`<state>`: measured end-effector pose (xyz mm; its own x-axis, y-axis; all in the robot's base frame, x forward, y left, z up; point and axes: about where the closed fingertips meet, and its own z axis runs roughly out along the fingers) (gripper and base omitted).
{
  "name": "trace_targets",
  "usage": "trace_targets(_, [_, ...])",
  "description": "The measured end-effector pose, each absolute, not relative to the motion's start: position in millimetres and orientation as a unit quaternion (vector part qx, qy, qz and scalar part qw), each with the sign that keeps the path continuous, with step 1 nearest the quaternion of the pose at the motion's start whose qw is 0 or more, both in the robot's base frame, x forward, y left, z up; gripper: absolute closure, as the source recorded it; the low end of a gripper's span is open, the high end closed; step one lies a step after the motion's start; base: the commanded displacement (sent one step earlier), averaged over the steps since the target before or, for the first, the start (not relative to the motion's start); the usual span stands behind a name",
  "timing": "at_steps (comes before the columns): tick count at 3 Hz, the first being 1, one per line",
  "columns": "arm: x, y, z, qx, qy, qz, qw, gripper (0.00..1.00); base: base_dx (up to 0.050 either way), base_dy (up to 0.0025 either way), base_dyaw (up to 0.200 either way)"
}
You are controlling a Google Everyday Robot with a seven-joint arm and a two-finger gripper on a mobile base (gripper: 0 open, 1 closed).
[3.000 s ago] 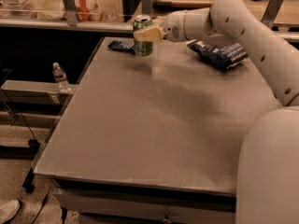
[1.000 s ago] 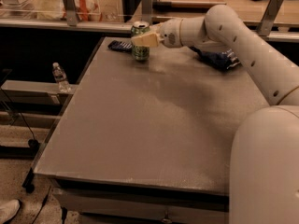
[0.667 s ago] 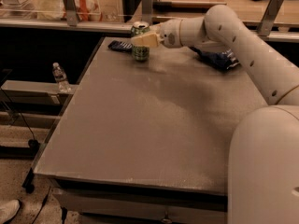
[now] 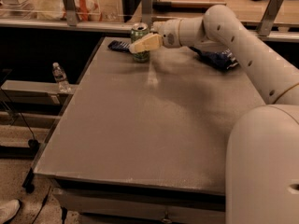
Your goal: Move green can near rxbar blueberry
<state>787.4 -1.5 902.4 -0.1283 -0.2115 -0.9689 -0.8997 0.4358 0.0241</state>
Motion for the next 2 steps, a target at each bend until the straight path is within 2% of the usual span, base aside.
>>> trace_targets(2, [769.1, -17.4, 910.8, -0.419, 0.69, 0.307, 0.504, 0.0, 0.0, 0.0, 0.0])
